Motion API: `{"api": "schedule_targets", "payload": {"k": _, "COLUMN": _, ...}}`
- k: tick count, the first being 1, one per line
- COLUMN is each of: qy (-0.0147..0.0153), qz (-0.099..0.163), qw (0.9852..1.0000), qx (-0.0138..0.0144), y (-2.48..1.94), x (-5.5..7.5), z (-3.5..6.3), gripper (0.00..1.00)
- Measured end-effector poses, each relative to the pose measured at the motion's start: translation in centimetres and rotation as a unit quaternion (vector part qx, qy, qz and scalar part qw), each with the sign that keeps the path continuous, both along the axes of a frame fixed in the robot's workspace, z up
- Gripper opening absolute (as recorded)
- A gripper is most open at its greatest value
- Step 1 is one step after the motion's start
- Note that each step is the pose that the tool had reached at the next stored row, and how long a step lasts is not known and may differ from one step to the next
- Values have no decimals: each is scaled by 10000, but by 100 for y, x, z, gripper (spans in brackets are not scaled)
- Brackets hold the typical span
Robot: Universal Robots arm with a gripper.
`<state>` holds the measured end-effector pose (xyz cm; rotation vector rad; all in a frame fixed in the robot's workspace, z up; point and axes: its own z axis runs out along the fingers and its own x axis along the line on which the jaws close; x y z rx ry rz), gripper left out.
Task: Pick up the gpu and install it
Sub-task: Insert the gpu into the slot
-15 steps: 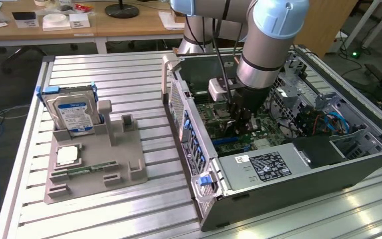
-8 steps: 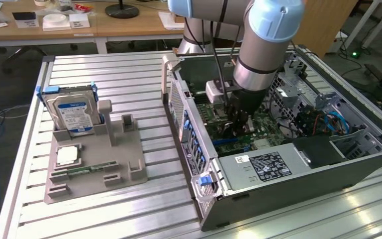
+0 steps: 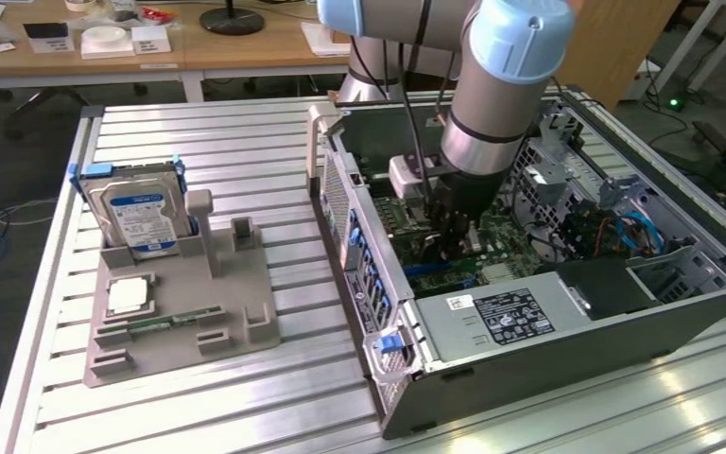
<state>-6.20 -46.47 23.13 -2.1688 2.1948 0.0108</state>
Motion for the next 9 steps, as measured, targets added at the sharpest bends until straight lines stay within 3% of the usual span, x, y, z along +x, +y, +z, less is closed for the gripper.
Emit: {"api": "schedule_targets", "payload": {"k": 9, "qy": 30, "qz": 0, "qw": 10000, "qx": 0, "y": 2, "x": -4, "z": -11, "gripper": 28}}
